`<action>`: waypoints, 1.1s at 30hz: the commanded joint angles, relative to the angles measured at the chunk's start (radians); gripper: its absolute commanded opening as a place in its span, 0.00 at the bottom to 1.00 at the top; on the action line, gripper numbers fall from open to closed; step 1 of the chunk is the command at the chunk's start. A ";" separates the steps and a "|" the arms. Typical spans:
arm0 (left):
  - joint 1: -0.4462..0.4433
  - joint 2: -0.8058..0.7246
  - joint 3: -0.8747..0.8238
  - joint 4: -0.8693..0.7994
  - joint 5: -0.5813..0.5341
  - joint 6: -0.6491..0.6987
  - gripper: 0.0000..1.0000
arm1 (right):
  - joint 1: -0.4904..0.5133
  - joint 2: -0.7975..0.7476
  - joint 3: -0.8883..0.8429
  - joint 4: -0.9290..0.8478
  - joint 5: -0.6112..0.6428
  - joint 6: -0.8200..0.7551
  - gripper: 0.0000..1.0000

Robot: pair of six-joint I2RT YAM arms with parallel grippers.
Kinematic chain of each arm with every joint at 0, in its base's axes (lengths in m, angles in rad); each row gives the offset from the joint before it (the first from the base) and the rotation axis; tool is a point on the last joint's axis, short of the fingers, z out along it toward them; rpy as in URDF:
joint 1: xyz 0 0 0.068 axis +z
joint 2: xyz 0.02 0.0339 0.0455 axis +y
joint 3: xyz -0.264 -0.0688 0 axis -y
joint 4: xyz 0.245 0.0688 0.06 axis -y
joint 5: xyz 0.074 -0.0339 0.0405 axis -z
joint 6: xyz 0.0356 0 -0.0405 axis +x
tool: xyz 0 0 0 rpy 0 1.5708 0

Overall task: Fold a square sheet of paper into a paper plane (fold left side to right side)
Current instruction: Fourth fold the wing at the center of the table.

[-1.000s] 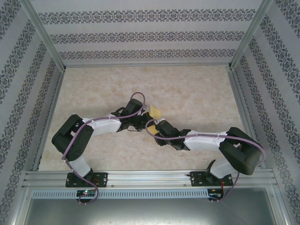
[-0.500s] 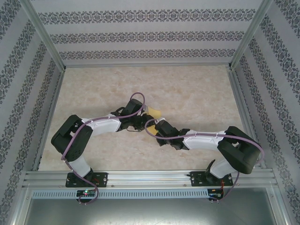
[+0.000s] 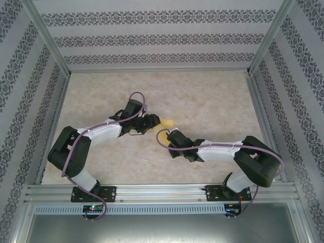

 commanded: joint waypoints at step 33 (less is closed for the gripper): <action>-0.091 0.203 0.071 0.074 0.124 0.067 0.47 | -0.161 -0.018 -0.085 0.131 -0.395 0.069 0.05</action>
